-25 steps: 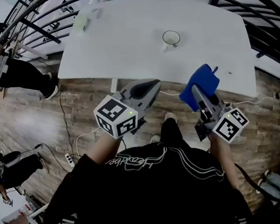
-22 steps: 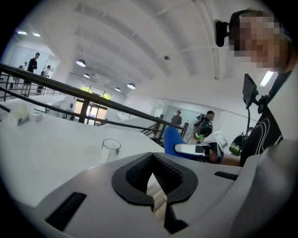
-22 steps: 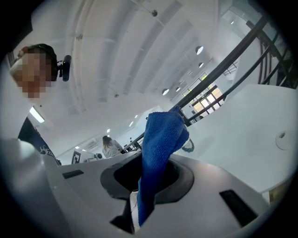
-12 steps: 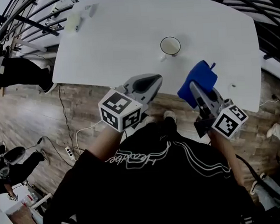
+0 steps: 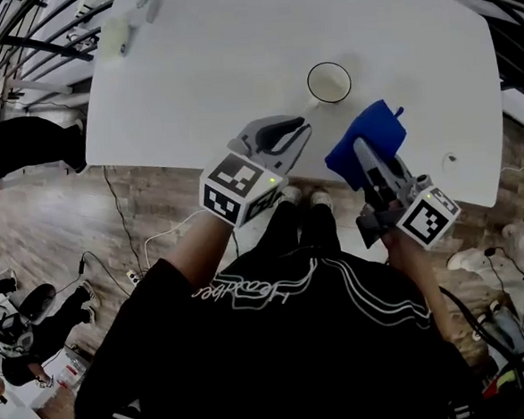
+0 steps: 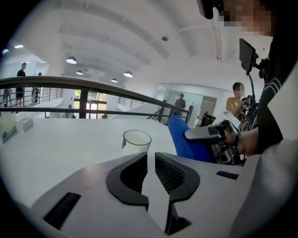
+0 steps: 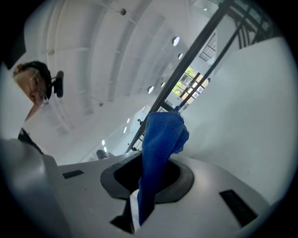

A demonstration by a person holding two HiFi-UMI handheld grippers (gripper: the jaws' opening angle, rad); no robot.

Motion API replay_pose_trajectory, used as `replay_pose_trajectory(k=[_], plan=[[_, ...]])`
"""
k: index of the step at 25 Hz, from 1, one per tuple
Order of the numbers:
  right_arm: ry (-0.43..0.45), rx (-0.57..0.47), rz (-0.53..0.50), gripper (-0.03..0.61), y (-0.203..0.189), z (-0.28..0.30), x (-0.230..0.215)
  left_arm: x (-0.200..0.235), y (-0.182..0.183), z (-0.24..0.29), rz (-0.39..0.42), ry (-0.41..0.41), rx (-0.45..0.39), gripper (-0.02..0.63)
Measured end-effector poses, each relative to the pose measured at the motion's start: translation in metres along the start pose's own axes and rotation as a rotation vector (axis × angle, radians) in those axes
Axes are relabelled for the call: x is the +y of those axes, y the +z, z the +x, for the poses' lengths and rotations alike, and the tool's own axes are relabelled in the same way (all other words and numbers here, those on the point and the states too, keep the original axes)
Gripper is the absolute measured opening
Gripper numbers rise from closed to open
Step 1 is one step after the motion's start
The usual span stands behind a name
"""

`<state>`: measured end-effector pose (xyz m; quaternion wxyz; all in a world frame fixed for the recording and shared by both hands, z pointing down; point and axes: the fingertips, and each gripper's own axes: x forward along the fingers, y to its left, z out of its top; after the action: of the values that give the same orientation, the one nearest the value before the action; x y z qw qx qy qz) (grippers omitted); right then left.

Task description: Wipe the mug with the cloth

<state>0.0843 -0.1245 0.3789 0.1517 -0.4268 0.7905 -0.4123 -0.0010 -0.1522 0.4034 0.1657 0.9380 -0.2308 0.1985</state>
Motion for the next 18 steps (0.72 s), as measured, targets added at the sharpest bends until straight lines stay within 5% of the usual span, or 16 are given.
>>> replay_pose_trajectory(k=[4,9,18], plan=[[0.048,-0.093,0.11,0.054,0.009,0.016,-0.005,0.016,-0.009,0.013,0.01,0.03,0.024,0.082],[0.033,-0.113,0.104,0.054,0.005,0.022,-0.017,0.021,-0.016,0.025,0.033,0.087,0.033,0.089],[-0.025,-0.167,0.16,0.054,0.002,0.027,-0.04,0.024,-0.024,0.04,0.002,0.042,0.069,0.094]])
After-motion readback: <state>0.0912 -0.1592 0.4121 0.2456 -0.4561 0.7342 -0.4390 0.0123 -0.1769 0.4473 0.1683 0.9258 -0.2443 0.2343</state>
